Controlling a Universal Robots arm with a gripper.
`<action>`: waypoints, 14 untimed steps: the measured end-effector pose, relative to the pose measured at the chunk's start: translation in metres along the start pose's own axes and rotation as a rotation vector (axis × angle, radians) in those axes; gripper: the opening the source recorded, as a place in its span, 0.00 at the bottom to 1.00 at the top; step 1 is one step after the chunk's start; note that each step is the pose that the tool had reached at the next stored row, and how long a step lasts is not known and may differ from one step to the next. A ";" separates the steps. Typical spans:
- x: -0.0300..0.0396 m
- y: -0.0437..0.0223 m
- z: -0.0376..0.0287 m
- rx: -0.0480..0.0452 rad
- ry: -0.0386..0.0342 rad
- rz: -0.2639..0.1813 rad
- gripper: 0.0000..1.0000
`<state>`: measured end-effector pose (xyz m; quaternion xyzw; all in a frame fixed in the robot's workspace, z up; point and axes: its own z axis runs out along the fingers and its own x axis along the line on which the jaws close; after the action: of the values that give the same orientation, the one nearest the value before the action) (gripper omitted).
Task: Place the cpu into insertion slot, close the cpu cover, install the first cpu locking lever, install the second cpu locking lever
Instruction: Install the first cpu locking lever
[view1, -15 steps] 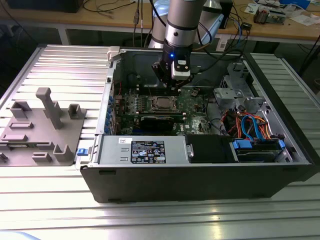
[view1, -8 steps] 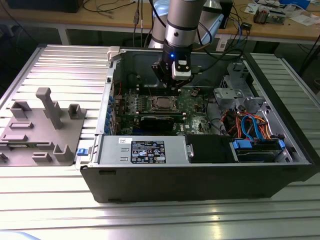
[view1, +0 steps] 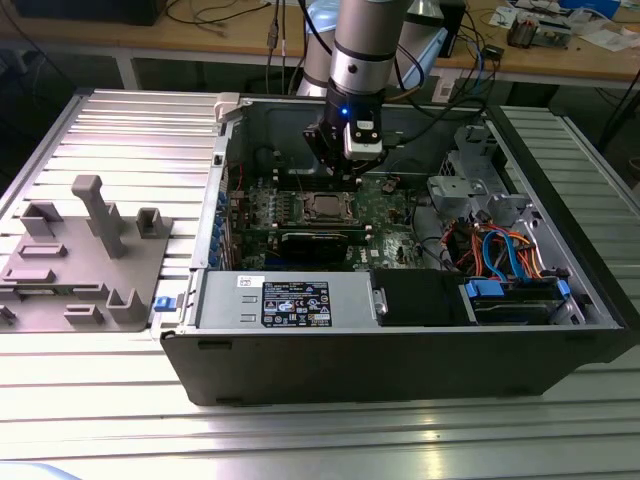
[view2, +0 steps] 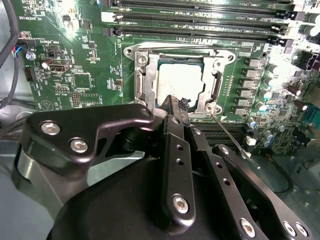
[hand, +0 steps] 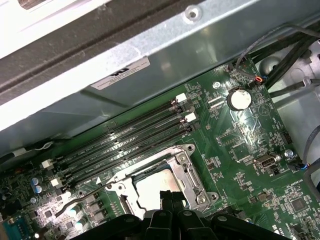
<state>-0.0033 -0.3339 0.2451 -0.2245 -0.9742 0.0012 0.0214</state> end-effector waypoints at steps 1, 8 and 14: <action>0.0000 0.0000 0.0000 0.0004 -0.0002 -0.007 0.11; 0.0000 0.0000 0.0000 0.0019 -0.0006 -0.047 0.11; 0.0000 0.0000 0.0000 0.0026 -0.0007 -0.064 0.11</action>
<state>-0.0033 -0.3339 0.2451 -0.1930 -0.9810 0.0018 0.0214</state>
